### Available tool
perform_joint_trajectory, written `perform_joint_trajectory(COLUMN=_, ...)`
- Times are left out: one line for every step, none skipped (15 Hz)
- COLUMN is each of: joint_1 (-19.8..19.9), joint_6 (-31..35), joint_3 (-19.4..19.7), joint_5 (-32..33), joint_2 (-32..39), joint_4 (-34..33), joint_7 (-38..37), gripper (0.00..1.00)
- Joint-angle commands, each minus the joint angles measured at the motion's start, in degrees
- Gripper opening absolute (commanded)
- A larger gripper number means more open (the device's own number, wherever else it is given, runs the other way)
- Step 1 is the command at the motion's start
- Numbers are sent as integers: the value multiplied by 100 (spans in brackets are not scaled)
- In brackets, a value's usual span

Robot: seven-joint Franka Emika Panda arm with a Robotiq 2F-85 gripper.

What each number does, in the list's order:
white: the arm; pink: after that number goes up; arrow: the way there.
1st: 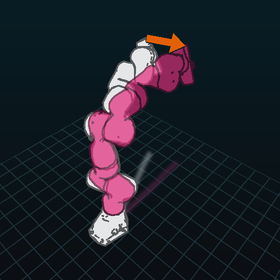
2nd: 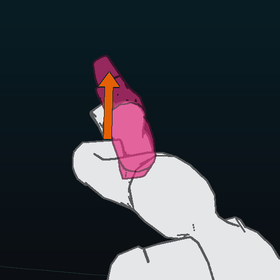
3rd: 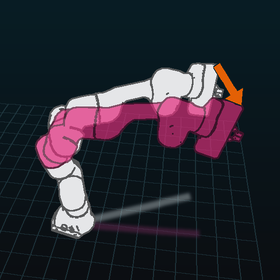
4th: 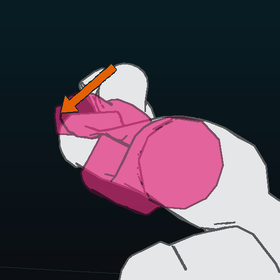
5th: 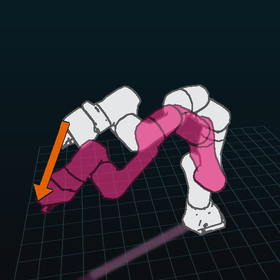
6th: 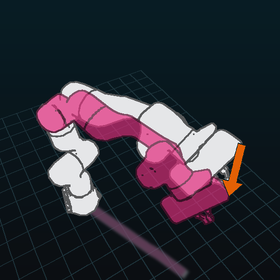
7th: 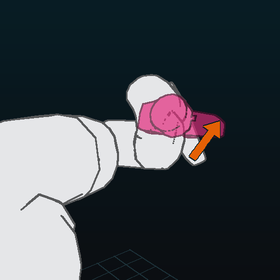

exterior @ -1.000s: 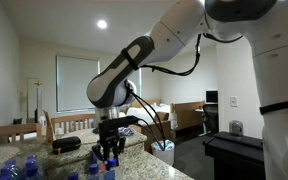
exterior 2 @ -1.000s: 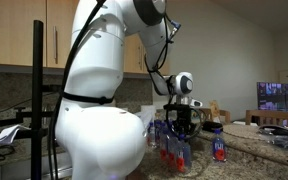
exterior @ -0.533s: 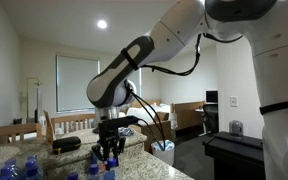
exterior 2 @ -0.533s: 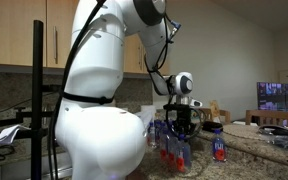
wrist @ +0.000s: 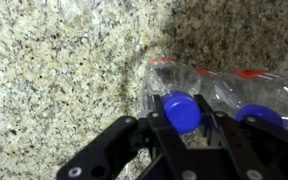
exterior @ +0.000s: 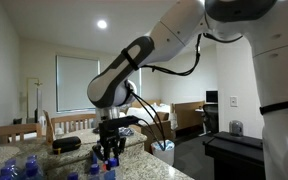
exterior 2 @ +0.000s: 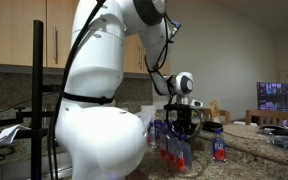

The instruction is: Move the three water bottles on the right forward and arrange them in a line

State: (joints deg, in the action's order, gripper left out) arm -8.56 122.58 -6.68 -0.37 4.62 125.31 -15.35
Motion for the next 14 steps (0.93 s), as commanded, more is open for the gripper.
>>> perform_joint_trajectory(joint_1=3, joint_6=5, joint_3=3, joint_5=111, joint_2=-129, joint_4=142, joint_7=-201, gripper=13)
perform_joint_trajectory(joint_1=2, joint_6=6, joint_3=1, joint_5=99, joint_2=-127, joint_4=146, joint_7=-189, gripper=13)
perform_joint_trajectory(joint_1=0, joint_6=6, joint_3=-1, joint_5=97, joint_2=-126, joint_4=148, joint_7=-191, gripper=13)
perform_joint_trajectory(joint_1=-3, joint_6=9, joint_3=-5, joint_5=92, joint_2=-134, joint_4=158, joint_7=-195, gripper=13)
perform_joint_trajectory(joint_1=-9, joint_6=30, joint_3=-10, joint_5=93, joint_2=-154, joint_4=186, joint_7=-204, gripper=13)
perform_joint_trajectory(joint_1=-11, joint_6=44, joint_3=-12, joint_5=96, joint_2=-171, joint_4=210, joint_7=-218, gripper=13)
perform_joint_trajectory(joint_1=-14, joint_6=75, joint_3=-15, joint_5=88, joint_2=-205, joint_4=257, joint_7=-235, gripper=13)
perform_joint_trajectory(joint_1=-15, joint_6=94, joint_3=-20, joint_5=79, joint_2=-231, joint_4=296, joint_7=-230, gripper=13)
perform_joint_trajectory(joint_1=-18, joint_6=111, joint_3=-26, joint_5=65, joint_2=-266, joint_4=348, joint_7=-234, gripper=13)
perform_joint_trajectory(joint_1=-23, joint_6=129, joint_3=-33, joint_5=67, joint_2=-298, joint_4=395, joint_7=-254, gripper=13)
perform_joint_trajectory(joint_1=-27, joint_6=142, joint_3=-42, joint_5=71, joint_2=-336, joint_4=443, joint_7=-268, gripper=13)
perform_joint_trajectory(joint_1=-27, joint_6=151, joint_3=-50, joint_5=72, joint_2=-369, joint_4=479, joint_7=-279, gripper=13)
perform_joint_trajectory(joint_1=-23, joint_6=156, joint_3=-56, joint_5=60, joint_2=-393, joint_4=504, joint_7=-286, gripper=13)
perform_joint_trajectory(joint_1=-21, joint_6=169, joint_3=-66, joint_5=55, joint_2=-409, joint_4=523, joint_7=-316, gripper=13)
